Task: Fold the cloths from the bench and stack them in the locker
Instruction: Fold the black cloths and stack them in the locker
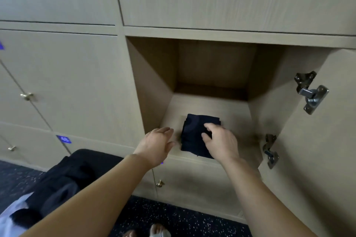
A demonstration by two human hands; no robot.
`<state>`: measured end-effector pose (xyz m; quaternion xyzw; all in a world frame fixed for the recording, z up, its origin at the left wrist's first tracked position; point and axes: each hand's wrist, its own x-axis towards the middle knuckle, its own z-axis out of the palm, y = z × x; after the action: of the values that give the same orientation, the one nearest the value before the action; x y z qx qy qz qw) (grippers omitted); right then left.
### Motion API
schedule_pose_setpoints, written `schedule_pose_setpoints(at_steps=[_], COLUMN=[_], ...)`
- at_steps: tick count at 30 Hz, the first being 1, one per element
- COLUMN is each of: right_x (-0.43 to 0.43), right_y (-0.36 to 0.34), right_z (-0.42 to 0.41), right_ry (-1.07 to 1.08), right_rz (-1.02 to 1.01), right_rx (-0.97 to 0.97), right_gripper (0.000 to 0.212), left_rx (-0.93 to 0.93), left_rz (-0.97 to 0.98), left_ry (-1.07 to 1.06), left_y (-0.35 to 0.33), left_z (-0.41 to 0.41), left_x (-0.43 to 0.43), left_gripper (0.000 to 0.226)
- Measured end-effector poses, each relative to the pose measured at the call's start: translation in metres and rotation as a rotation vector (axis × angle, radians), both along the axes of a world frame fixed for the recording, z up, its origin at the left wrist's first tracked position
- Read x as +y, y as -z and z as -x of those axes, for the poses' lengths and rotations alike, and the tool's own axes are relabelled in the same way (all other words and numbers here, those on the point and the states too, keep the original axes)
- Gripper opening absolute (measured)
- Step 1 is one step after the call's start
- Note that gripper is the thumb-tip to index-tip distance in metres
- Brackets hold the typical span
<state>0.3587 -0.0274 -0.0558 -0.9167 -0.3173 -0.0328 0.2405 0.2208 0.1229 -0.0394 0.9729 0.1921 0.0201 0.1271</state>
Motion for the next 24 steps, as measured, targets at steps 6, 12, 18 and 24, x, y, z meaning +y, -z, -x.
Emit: schedule_pose_setpoints(at_steps=[6,12,18,24], right_x=[0.014,0.046,0.077,0.101], right_y=[-0.024,-0.03,-0.017,0.017], right_z=[0.092,0.193,0.272,0.306], right_ry=[-0.121,-0.293,-0.458,-0.544], right_rz=[-0.021,-0.01,0.028,0.138], right_rx=[0.042,0.037,0.073,0.115], right_gripper=[0.037,0.04,0.042,0.041], left_rx=[-0.01,-0.028,0.0,0.046], left_rz=[-0.062,-0.083,-0.072,-0.002], left_ry=[-0.158,-0.329,-0.514,-0.636], left_y=[-0.021,-0.022,-0.008,0.034], left_z=[0.108,0.225,0.334,0.396], left_x=[0.003,0.017,0.032,0.048], left_gripper=[0.049,0.055,0.055,0.052])
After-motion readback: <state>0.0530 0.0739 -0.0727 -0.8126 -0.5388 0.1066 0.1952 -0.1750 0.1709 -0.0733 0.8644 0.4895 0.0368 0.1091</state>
